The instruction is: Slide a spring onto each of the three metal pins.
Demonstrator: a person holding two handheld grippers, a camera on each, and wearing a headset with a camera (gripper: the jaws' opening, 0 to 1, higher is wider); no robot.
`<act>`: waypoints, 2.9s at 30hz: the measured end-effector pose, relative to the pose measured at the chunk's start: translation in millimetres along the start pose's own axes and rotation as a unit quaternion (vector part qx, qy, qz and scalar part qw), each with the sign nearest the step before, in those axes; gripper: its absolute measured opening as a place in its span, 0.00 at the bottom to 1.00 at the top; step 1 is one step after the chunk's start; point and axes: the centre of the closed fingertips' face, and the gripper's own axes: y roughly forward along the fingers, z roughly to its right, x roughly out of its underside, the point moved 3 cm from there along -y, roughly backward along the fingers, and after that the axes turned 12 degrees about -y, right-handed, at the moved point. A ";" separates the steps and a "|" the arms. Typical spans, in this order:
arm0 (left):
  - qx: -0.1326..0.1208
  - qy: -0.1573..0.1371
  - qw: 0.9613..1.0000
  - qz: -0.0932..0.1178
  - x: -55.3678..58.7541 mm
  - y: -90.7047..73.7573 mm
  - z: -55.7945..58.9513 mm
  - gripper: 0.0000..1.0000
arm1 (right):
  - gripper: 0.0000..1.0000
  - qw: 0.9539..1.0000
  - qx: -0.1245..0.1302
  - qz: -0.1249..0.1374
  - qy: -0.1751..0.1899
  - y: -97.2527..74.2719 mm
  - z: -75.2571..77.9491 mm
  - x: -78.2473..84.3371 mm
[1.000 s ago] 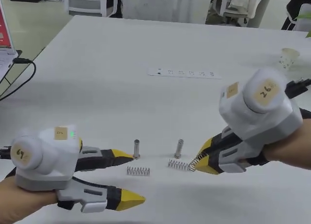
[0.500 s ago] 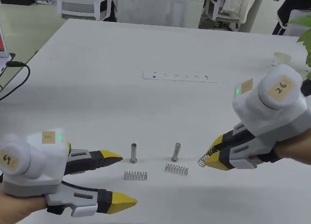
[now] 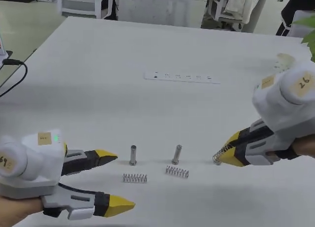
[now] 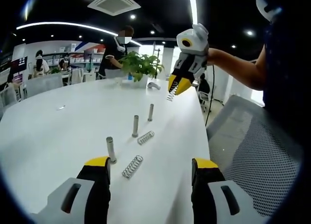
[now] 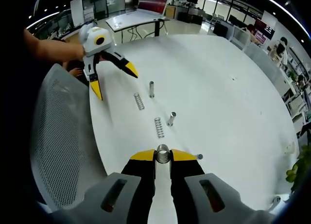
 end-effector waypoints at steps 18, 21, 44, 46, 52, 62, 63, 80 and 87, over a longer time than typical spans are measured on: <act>-0.009 -0.019 1.000 -0.002 4.0 0.9 -1.7 0.78 | 0.08 1.000 0.022 -0.015 0.016 -13.9 23.9 16.7; -0.008 -0.019 1.000 0.000 3.5 1.1 -0.8 0.80 | 0.08 0.999 0.023 -0.021 0.017 -13.9 27.8 20.3; -0.011 -0.022 1.000 -0.007 8.5 2.8 0.6 0.83 | 0.08 0.997 0.009 -0.068 0.019 14.2 57.7 41.5; -0.011 -0.022 1.000 -0.006 8.1 3.4 0.8 0.83 | 0.08 0.997 0.007 -0.069 0.020 16.9 59.1 41.9; -0.012 -0.022 1.000 -0.006 7.4 3.7 1.1 0.83 | 0.08 0.997 0.001 -0.077 0.018 22.7 59.0 43.6; -0.012 -0.023 1.000 -0.007 7.2 3.9 1.3 0.83 | 0.08 0.997 -0.007 -0.079 0.018 30.2 59.7 42.9; -0.012 -0.023 1.000 -0.007 7.3 3.8 1.2 0.82 | 0.08 0.997 -0.008 -0.080 0.018 31.0 59.9 43.1; -0.011 -0.023 1.000 -0.010 8.3 4.0 0.1 0.81 | 0.08 0.995 -0.026 -0.090 0.036 54.3 56.6 54.5; -0.008 -0.023 1.000 -0.010 8.4 4.6 0.9 0.80 | 0.08 0.994 -0.028 -0.096 0.041 66.9 53.9 59.8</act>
